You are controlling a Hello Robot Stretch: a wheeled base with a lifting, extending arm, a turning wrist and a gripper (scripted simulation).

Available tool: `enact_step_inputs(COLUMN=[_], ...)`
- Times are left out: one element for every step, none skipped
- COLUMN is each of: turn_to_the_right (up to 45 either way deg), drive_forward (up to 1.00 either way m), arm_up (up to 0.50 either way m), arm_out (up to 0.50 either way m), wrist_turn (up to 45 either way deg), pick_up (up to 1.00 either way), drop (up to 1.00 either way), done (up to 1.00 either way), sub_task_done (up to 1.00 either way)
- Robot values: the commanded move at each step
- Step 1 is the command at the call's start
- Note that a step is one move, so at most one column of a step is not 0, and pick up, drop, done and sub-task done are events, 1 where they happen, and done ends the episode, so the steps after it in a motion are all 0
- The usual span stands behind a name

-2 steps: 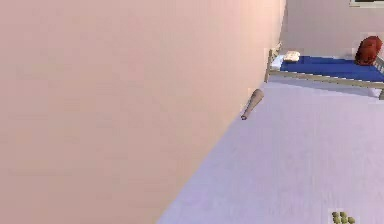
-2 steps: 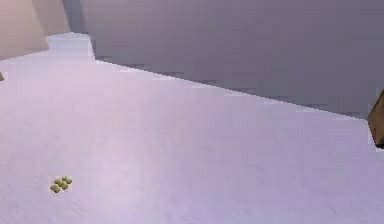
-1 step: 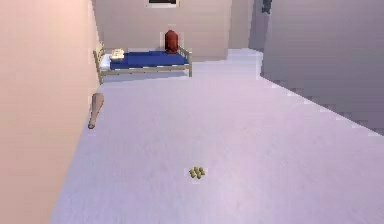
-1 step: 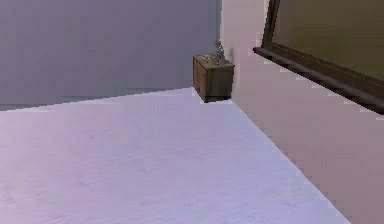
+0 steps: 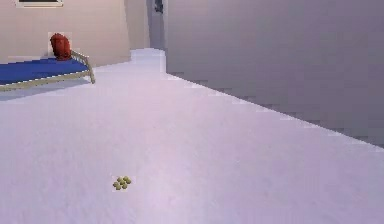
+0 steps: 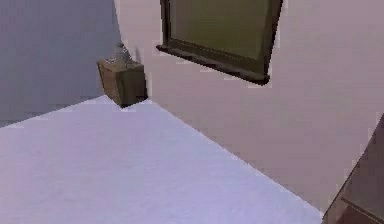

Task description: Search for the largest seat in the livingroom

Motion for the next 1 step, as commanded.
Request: enact_step_inputs(turn_to_the_right=[0.0], drive_forward=[1.0], arm_up=[0.0], arm_out=[0.0], wrist_turn=[0.0], pick_up=[0.0], drop=[0.0], done=[0.0], sub_task_done=[0.0])
